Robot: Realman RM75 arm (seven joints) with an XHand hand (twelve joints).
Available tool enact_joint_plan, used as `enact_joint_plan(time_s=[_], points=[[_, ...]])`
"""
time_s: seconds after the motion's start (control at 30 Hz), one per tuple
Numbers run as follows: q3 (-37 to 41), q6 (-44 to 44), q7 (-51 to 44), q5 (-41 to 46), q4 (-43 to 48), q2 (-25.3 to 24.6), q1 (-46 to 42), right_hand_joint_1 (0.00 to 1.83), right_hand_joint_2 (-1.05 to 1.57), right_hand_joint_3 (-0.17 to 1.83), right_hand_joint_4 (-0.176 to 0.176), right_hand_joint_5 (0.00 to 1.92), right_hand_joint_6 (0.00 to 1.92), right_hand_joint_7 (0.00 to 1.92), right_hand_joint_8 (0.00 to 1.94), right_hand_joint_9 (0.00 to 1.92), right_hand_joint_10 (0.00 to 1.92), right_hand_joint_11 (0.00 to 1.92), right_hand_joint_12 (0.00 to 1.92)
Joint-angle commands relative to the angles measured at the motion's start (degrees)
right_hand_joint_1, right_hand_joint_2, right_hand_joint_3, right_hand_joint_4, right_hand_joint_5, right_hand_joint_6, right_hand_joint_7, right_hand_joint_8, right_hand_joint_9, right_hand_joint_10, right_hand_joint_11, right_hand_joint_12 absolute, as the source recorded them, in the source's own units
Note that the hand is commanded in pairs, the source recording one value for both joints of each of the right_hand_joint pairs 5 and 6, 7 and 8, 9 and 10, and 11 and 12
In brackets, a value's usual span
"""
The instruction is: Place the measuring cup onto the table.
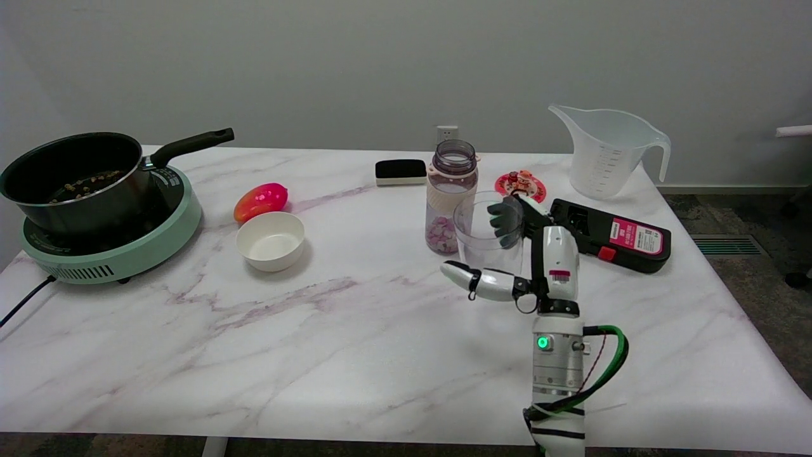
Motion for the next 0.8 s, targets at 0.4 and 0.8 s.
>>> enact_joint_plan(time_s=[0.4,0.8], points=[[-6.6,11.2,3.8,0.3,-13.5,-7.7,0.9,1.22,1.57,0.28,0.000,1.92,1.92,1.75,1.75,1.52,1.52,1.35,1.35],[-8.1,12.5,4.3,-0.5,-13.4,-8.7,1.0,1.22,1.57,0.28,0.000,1.92,1.92,1.76,1.76,1.52,1.52,1.35,1.35]])
